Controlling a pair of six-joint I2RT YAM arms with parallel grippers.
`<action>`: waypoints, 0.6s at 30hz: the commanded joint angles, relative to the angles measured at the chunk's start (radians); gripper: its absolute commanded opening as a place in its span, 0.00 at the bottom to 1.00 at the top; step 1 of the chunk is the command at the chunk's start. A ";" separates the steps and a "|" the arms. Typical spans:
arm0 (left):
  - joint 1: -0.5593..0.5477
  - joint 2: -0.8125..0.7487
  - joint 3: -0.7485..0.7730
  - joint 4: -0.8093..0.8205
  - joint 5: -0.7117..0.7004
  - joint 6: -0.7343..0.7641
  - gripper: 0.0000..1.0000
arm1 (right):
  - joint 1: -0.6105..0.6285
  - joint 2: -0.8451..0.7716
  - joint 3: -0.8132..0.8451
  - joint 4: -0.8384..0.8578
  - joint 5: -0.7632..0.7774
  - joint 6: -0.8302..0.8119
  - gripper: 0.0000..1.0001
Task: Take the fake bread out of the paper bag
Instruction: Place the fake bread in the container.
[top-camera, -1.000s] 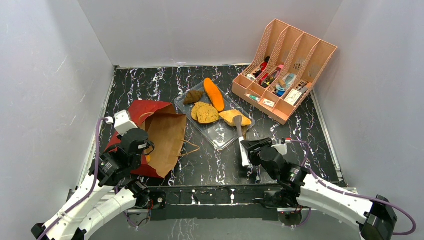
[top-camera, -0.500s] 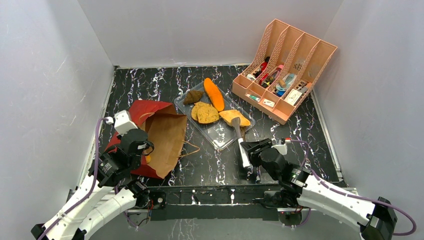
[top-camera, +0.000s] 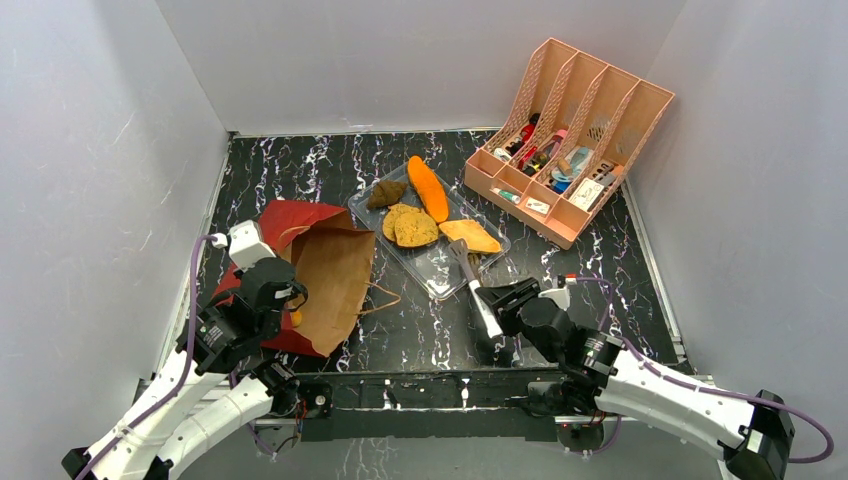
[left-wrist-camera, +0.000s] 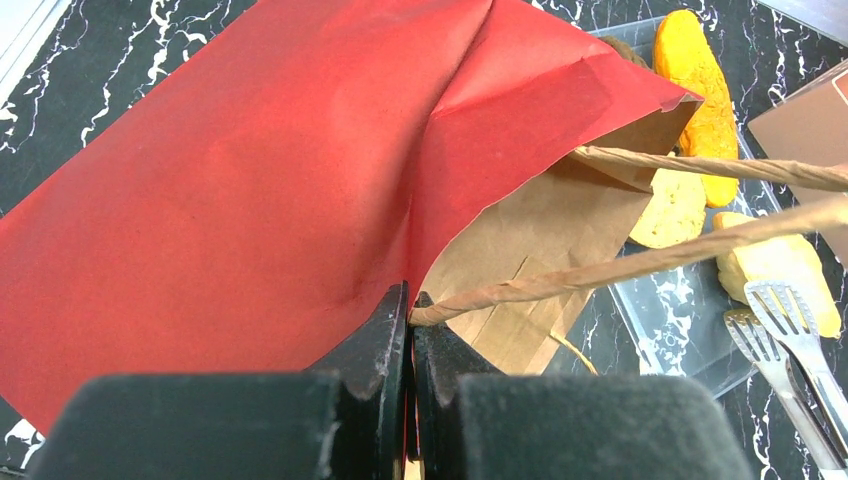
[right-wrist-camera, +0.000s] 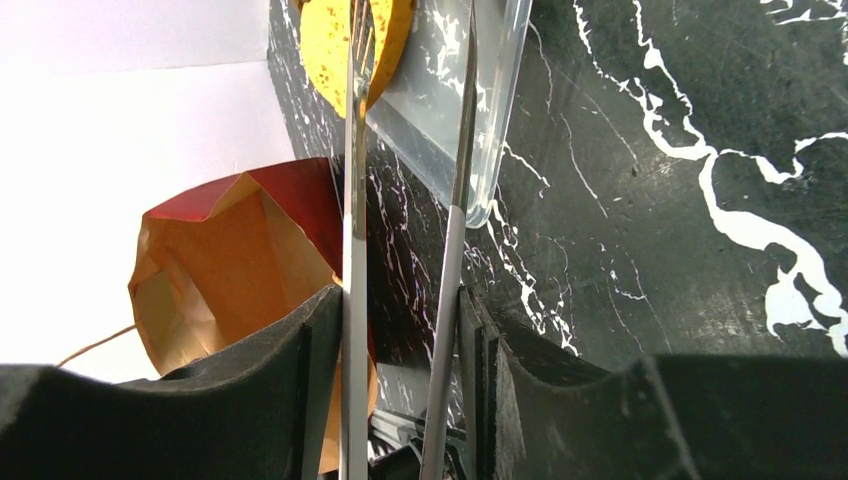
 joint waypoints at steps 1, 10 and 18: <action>-0.004 -0.009 0.039 -0.008 0.003 0.007 0.00 | 0.026 -0.026 0.058 0.047 0.011 -0.008 0.41; -0.004 -0.049 0.024 0.023 0.060 0.062 0.00 | 0.101 0.044 0.081 0.174 0.011 -0.095 0.39; -0.004 -0.078 0.024 0.035 0.155 0.124 0.00 | 0.310 0.189 0.221 0.302 0.148 -0.262 0.39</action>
